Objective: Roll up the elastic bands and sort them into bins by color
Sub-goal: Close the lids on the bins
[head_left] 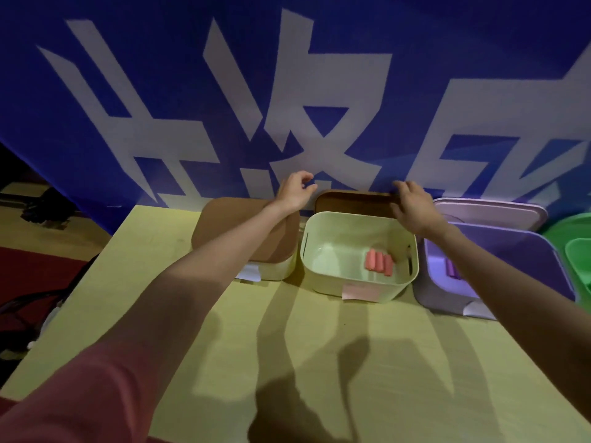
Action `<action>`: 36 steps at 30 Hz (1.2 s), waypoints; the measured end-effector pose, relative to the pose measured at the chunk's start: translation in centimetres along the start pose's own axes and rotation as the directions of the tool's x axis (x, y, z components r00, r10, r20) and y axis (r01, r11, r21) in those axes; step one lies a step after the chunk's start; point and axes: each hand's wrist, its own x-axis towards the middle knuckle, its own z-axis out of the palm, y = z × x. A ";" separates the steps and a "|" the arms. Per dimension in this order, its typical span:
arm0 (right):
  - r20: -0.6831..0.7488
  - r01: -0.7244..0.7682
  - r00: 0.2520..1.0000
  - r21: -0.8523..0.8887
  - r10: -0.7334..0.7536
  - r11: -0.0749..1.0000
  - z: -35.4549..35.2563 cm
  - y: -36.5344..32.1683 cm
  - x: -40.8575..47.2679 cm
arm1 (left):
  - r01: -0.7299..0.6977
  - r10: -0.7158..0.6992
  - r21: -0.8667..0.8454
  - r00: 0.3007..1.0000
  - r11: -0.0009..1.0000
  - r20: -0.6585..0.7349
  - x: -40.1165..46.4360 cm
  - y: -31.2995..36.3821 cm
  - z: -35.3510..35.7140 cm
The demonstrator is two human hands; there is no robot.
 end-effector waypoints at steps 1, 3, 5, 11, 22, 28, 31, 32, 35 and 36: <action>0.008 0.009 1.000 -0.022 -0.009 1.000 0.1 0.3 0.0 | -0.006 0.006 0.007 1.000 1.000 0.007 0.3 0.4 0.6; 0.024 0.026 0.999 -0.048 -0.025 0.998 0.5 0.7 -0.1 | -0.004 0.003 0.023 1.000 1.000 0.030 0.8 0.8 1.6; 0.014 0.028 1.000 -0.046 -0.028 0.999 1.0 0.9 -0.2 | -0.001 -0.002 0.036 0.998 0.999 0.063 0.9 0.9 2.4; -0.040 0.021 0.999 -0.067 -0.024 0.998 1.0 0.8 -0.2 | -0.020 0.015 0.031 0.989 0.999 0.146 0.1 0.2 3.4; -0.039 0.001 0.999 0.107 0.003 0.994 0.5 0.1 -1.2 | 0.038 -0.038 -0.001 0.997 0.999 0.066 -1.2 0.5 4.5; -0.275 0.123 0.958 0.138 -0.082 0.983 -1.3 -1.1 -3.0 | -0.048 0.041 -0.098 0.997 0.994 -0.066 -2.8 1.6 2.2; -0.347 0.188 0.929 0.147 -0.127 0.971 -1.8 -1.5 -4.5 | -0.102 0.088 -0.124 0.990 0.987 -0.112 -4.6 1.9 1.0; -0.356 0.209 0.923 0.156 -0.142 0.965 -1.8 -1.6 -5.2 | -0.117 0.101 -0.127 0.987 0.985 -0.125 -5.4 1.7 0.7; -0.346 0.264 0.918 0.165 -0.195 0.950 -1.4 -2.0 -7.6 | -0.135 0.108 -0.175 0.982 0.975 -0.156 -7.9 1.0 0.3; -0.324 0.287 0.918 0.153 -0.227 0.945 -1.1 -2.0 -8.4 | -0.129 0.096 -0.192 0.981 0.973 -0.170 -8.7 0.7 0.4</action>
